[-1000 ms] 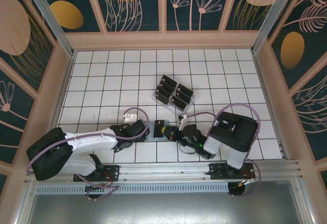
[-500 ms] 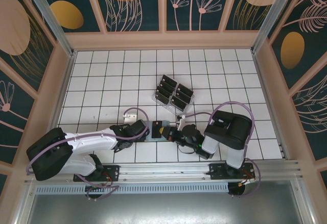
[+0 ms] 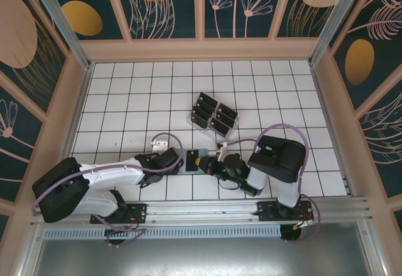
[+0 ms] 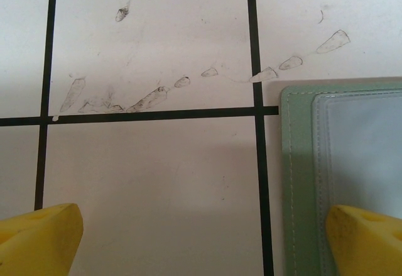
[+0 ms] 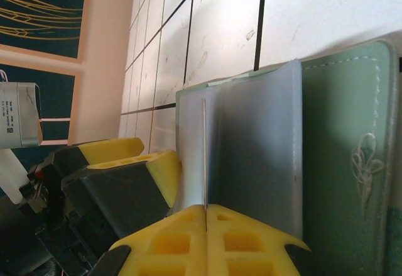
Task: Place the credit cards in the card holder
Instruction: Insert the credit card into the card slot.
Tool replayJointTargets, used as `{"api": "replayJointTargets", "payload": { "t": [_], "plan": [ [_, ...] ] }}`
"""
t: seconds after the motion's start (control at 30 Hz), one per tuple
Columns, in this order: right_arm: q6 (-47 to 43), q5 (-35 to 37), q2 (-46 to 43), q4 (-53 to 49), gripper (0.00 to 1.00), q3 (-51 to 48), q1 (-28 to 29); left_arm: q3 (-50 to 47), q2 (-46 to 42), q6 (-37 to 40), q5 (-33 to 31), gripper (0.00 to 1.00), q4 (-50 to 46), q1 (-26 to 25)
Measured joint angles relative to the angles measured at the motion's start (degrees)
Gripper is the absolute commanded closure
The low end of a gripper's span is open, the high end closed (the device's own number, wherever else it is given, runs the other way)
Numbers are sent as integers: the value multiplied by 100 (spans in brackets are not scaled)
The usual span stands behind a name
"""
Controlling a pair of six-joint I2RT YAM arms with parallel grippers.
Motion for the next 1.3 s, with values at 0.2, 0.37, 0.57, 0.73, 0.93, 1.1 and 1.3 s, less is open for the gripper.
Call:
{"api": "replayJointTargets", "payload": {
  "t": [0.2, 0.37, 0.57, 0.73, 0.93, 1.1, 1.3],
  "plan": [
    [72, -35, 173, 109, 100, 50, 0, 0, 0, 0, 0, 2, -2, 0],
    [149, -59, 273, 271, 100, 50, -24, 0, 0, 0, 0, 2, -2, 0],
    [221, -83, 306, 345, 100, 48, -37, -4, 0, -20, -2, 1, 0, 0],
    [297, -81, 306, 393, 100, 15, -37, -11, 0, -22, -2, 2, 2, 0],
    [409, -81, 308, 448, 100, -48, -37, -11, 0, -24, -7, 2, 2, 0],
    [492, -79, 378, 540, 100, -70, -35, -15, 0, -24, -11, 1, 7, 0],
    [623, -81, 518, 769, 100, -70, -35, -22, 0, -24, -24, 1, 20, 0]
  ]
}}
